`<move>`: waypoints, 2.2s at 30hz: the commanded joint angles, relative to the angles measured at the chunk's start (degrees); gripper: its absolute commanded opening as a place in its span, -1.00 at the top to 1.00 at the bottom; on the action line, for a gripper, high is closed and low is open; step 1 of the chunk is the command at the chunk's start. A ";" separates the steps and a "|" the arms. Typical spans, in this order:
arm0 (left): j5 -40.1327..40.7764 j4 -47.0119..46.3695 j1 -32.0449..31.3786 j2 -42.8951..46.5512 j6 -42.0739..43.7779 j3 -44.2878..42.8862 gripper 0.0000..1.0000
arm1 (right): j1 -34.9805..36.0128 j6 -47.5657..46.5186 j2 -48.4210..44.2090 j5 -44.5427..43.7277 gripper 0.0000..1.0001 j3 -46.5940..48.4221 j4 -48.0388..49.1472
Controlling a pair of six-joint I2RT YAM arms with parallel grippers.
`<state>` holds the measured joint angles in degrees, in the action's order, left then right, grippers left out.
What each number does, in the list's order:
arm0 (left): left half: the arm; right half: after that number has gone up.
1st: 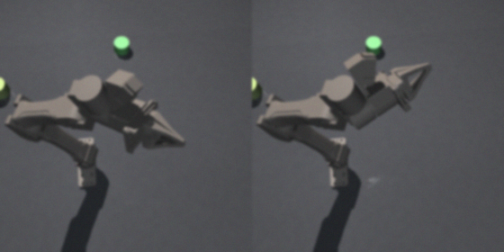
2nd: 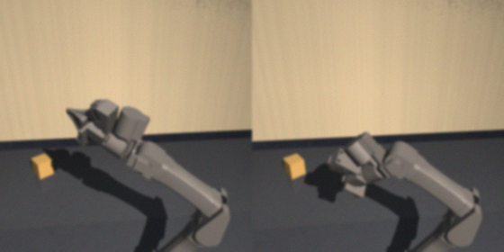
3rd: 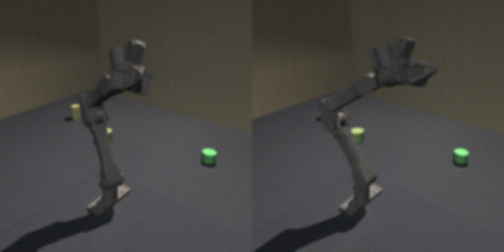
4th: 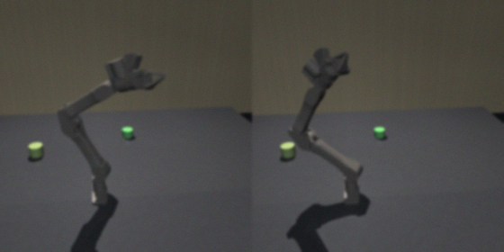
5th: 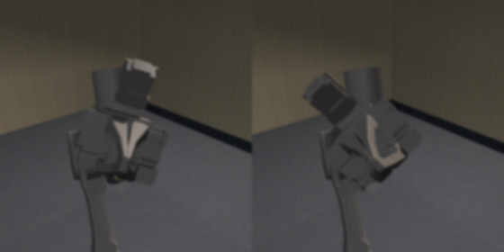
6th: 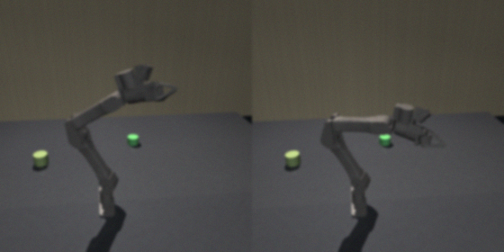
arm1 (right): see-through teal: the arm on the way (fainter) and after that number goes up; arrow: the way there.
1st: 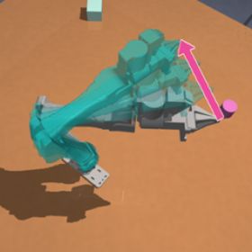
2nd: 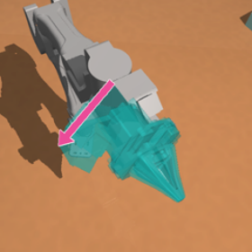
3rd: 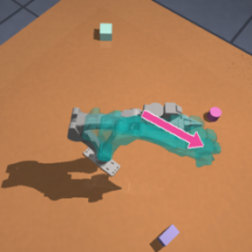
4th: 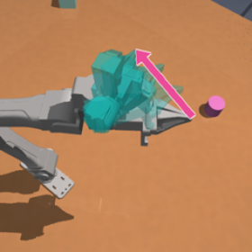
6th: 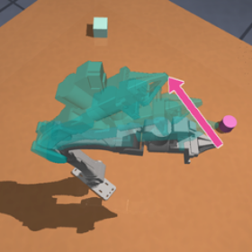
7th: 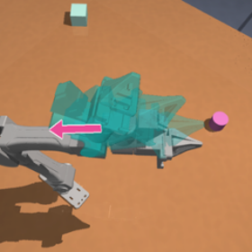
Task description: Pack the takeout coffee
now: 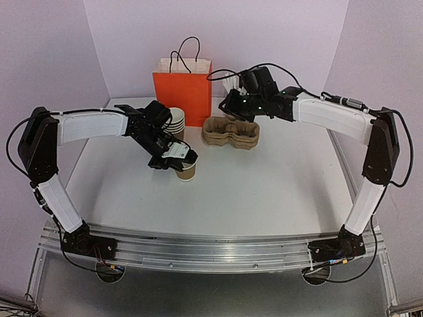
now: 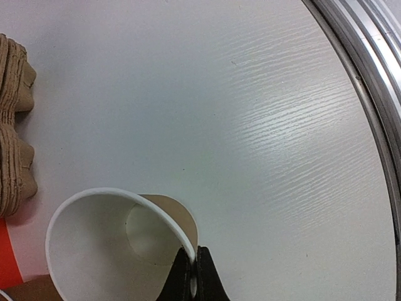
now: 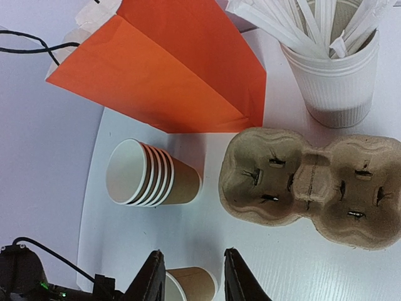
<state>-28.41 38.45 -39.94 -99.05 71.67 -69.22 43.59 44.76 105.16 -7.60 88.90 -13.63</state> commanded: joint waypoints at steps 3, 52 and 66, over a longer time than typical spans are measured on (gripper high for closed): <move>-0.57 6.31 0.03 -2.71 1.08 -4.83 0.64 | 0.09 -0.81 0.12 -0.08 0.41 1.01 -0.25; -2.57 22.10 29.70 -28.36 8.08 -41.23 0.03 | 0.09 -4.20 4.51 4.68 0.31 3.53 -0.52; -1.88 22.79 29.59 -28.73 8.80 -40.38 0.45 | 0.09 -4.52 5.81 4.87 0.31 4.08 -0.52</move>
<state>-30.37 60.12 -10.13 -126.96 79.64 -108.03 43.59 40.50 110.26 -2.99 90.62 -14.23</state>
